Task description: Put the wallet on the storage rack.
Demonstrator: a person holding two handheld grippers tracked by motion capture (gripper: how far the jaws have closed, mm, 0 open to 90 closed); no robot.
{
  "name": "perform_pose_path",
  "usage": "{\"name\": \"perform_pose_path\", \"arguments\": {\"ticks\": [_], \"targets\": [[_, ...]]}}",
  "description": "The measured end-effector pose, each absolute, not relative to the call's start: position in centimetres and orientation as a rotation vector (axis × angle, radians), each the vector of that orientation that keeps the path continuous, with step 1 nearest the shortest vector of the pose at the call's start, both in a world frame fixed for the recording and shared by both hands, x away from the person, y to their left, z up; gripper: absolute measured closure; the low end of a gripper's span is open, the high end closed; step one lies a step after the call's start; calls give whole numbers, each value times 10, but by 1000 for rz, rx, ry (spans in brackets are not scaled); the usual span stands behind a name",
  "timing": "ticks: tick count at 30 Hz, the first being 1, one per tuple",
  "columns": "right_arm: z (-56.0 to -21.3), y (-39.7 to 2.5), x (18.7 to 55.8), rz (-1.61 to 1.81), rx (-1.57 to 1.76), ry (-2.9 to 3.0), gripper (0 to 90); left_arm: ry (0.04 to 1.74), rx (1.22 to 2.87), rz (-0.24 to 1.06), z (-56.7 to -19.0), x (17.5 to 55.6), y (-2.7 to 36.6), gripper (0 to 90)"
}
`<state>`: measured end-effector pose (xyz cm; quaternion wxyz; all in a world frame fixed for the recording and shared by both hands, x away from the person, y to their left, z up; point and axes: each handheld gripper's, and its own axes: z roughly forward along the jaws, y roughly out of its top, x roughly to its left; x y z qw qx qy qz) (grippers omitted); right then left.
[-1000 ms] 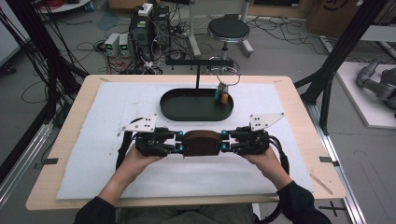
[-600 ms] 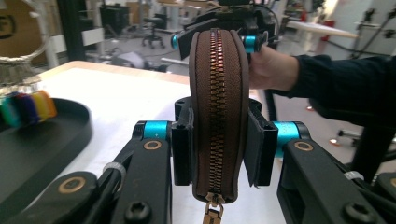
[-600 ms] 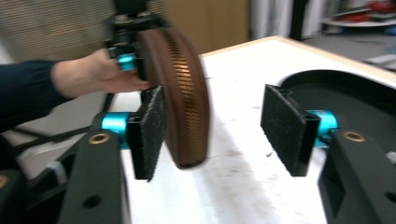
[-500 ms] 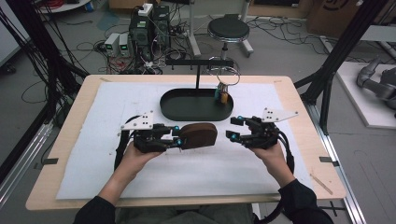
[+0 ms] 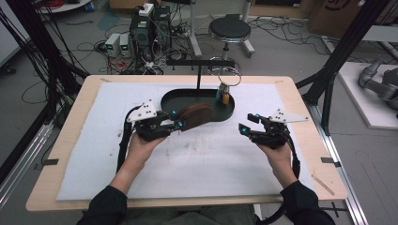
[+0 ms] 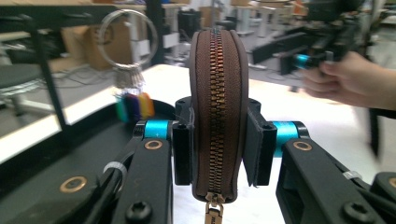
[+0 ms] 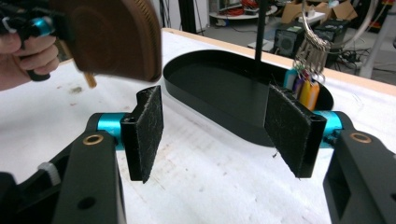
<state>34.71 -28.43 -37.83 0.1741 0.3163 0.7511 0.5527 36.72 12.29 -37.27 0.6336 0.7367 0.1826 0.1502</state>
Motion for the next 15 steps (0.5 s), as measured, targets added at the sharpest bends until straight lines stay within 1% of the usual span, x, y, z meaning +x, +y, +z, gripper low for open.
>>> {"name": "perform_pose_path", "arguments": {"ticks": [13,15], "targets": [[-382,-297,347,1535,959,2059,384,495,1680,423,-374,407,111,687],[-382,-297,346,1535,958,2061,384,505,1673,418,-374,412,110,687]]}}
